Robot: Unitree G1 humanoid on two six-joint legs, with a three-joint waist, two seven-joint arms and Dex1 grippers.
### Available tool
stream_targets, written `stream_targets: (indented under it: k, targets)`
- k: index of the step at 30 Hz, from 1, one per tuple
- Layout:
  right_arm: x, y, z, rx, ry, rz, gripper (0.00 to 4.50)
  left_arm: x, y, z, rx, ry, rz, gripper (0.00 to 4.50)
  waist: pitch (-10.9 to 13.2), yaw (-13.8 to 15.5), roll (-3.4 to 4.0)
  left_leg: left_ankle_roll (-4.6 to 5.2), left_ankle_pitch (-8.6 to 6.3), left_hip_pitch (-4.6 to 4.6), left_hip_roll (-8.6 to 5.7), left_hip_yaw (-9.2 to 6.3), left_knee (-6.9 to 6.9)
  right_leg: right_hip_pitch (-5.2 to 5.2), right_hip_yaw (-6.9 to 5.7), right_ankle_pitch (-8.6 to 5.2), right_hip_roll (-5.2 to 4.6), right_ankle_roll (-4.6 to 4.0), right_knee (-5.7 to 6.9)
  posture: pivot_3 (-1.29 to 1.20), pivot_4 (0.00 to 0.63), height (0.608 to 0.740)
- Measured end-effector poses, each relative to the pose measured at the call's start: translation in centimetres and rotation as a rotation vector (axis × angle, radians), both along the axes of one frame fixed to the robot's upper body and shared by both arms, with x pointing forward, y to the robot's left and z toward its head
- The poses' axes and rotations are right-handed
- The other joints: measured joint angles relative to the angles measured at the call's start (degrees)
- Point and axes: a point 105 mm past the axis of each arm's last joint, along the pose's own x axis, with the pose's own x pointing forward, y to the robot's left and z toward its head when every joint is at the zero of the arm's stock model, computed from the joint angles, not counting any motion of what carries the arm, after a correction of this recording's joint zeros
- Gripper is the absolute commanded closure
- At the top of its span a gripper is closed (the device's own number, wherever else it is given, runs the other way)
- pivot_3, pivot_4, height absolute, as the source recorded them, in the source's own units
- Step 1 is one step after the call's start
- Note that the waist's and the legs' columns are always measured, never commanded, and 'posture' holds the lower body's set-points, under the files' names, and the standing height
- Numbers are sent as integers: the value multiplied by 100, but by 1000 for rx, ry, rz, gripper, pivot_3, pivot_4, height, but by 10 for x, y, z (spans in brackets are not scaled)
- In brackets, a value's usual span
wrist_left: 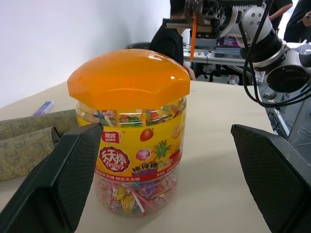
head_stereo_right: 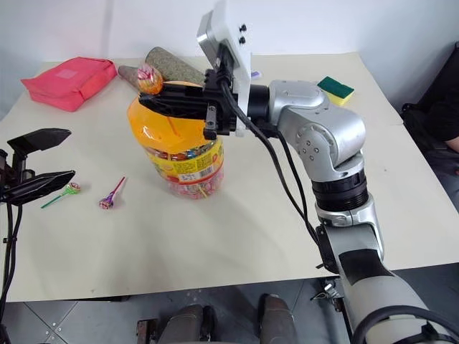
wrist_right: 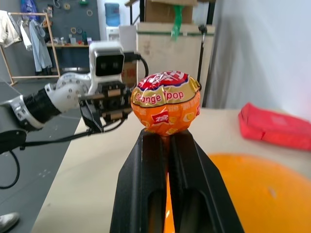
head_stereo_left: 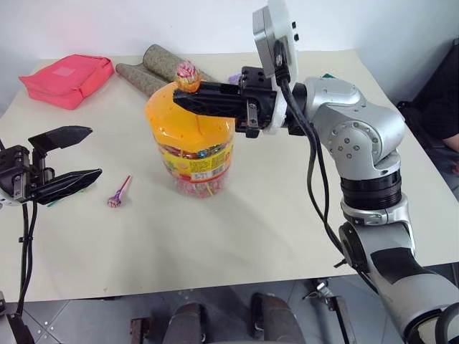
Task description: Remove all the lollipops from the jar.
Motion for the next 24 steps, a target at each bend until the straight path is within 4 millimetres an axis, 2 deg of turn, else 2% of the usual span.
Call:
stream_targets:
  k: [5, 7, 10, 13, 14, 17, 21, 24]
  targets:
    - [12, -3, 21, 31, -34, -60, 4487, -2, -4, 2, -8, -13, -18, 0, 0, -16, 0, 0, 0, -2, -1, -1, 0, 0, 0, 0, -1, 0, 0, 0, 150, 740]
    - [23, -20, 28, 36, -43, -137, 4487, -3, -5, 1, -11, -10, -26, 0, -1, 17, -2, 0, 0, -3, -2, -7, 0, 2, 0, 0, -2, 0, 0, 0, 150, 740]
    - [36, -61, 33, 16, -21, -283, 4487, -5, -2, -6, -21, 26, -20, 0, -1, 46, -3, 1, 0, -8, -4, -10, 0, 2, -1, 0, -4, 0, -2, 0, 150, 740]
    - [38, -98, 30, -29, 17, -404, 4487, -8, 2, -8, -22, 37, -10, 0, -1, 41, -3, 1, 0, -8, -1, -8, -1, 0, -3, 0, -2, 0, -4, 0, 150, 740]
    - [37, -109, 25, -61, 32, -442, 4487, -8, 2, -9, -21, 39, -12, 0, -1, 42, -2, 0, 0, -9, -2, -5, -3, -2, -2, 0, -3, 0, -5, 0, 150, 740]
    - [34, -136, -9, -192, 134, -525, 4487, -9, 2, -9, -21, 41, -12, 0, -1, 42, -2, 1, 0, -8, 0, 1, -4, -1, 0, 0, -3, 0, -9, 0, 150, 740]
    - [38, -163, -74, -318, 351, -641, 4487, -8, 1, -10, -21, 47, -13, 0, -1, 41, -3, 0, 0, -6, 0, 6, -1, -1, 3, 0, -3, 0, -8, 0, 150, 740]
    - [49, -186, -119, -384, 478, -793, 4487, -7, 1, -10, -25, 49, -7, 0, -1, 50, -3, 1, 0, -7, -2, 7, -1, -1, 4, 0, -6, 0, -8, 0, 150, 740]
